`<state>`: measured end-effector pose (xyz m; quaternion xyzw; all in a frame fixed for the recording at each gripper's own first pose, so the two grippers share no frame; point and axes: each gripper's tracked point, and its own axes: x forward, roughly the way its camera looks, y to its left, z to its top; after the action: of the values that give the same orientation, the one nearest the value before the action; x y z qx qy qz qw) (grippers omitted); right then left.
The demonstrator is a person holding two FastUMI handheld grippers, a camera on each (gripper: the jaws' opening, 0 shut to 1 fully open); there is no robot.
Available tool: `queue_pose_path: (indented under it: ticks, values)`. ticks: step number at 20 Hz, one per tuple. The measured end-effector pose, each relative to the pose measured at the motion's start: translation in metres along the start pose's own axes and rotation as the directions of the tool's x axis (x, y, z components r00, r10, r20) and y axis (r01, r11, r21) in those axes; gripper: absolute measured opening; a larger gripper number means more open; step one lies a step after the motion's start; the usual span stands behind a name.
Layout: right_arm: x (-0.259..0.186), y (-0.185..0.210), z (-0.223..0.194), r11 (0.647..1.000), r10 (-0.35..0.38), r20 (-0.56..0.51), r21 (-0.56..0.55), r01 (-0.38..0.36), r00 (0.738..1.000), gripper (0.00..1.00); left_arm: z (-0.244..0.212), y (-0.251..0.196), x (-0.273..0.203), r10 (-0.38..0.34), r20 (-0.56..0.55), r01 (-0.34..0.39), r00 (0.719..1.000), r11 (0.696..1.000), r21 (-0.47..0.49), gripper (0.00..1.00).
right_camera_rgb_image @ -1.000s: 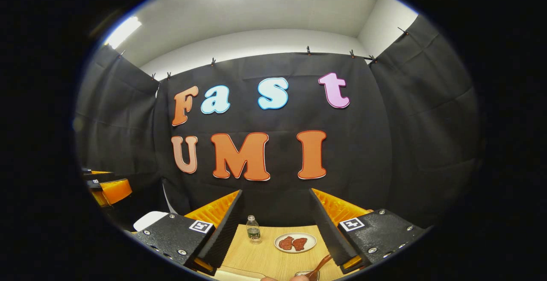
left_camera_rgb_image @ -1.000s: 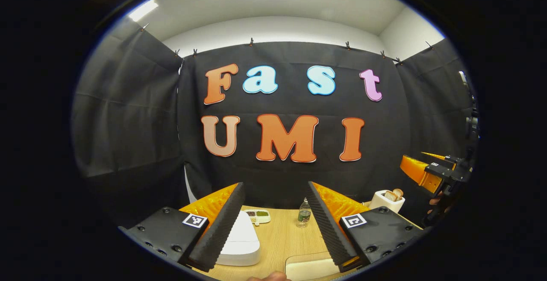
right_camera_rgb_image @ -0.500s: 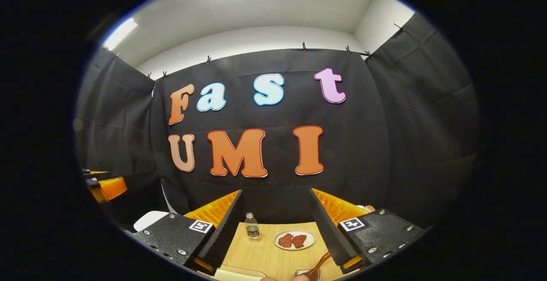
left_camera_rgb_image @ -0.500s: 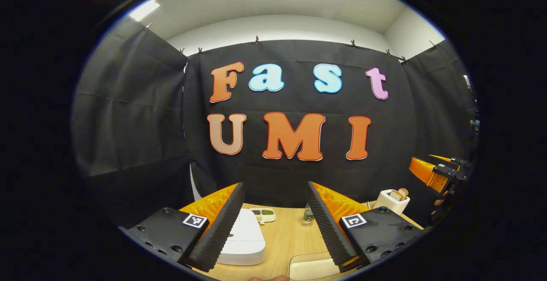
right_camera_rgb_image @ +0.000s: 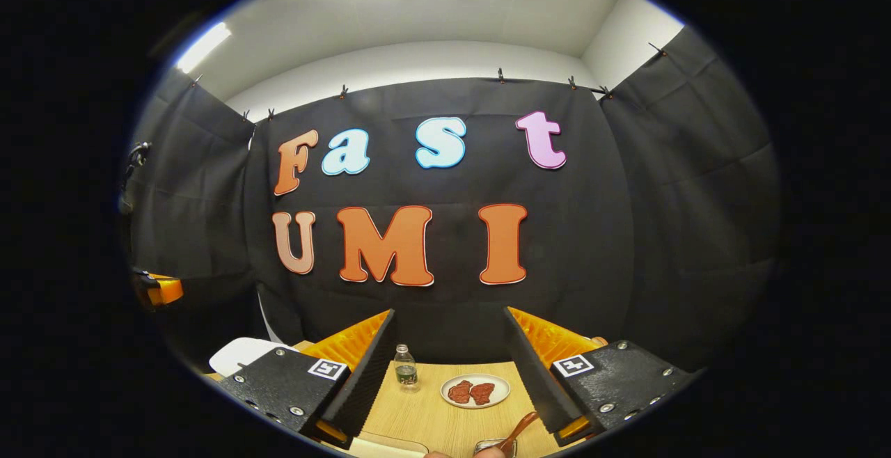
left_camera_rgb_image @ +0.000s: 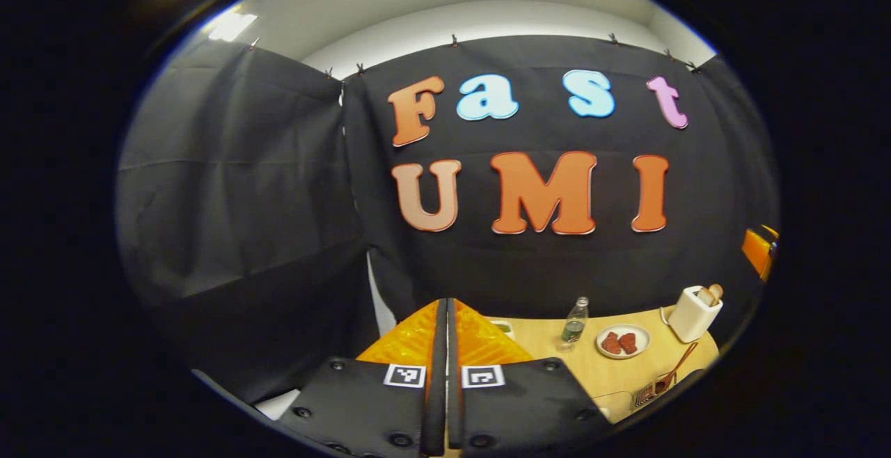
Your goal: Close the left gripper, press the button to open the rice cooker; take a wooden spoon from the chopstick holder with the right hand, scoop a spoonful of rice and pour it into the rice cooker, then put the wooden spoon back into the chopstick holder.
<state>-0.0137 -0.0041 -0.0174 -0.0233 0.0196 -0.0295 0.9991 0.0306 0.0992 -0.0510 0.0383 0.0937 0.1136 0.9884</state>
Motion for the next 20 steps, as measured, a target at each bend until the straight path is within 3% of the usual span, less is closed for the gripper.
queue_pose_path:
  ticks: [4,10,14,20]
  values:
    - [0.006,0.0,-0.005,1.0,-0.006,-0.011,0.001,0.006,1.0,0.92,-0.032,0.006,0.019,-0.01,-0.149,0.001,0.989,0.998,-0.06,0.06]
    - [0.014,-0.002,-0.011,1.0,-0.025,-0.021,-0.009,0.025,0.999,0.92,-0.081,0.021,0.047,-0.052,-0.385,-0.027,0.921,0.98,-0.198,0.06]
    - [0.017,-0.007,-0.019,0.998,-0.054,-0.04,-0.025,0.053,0.998,0.92,-0.108,0.018,0.068,-0.162,-0.481,-0.006,0.862,0.944,-0.329,0.08]
    - [0.018,-0.021,-0.034,0.993,-0.112,-0.074,-0.052,0.108,0.991,0.92,-0.148,0.03,0.102,-0.259,-0.561,-0.037,0.786,0.887,-0.461,0.05]
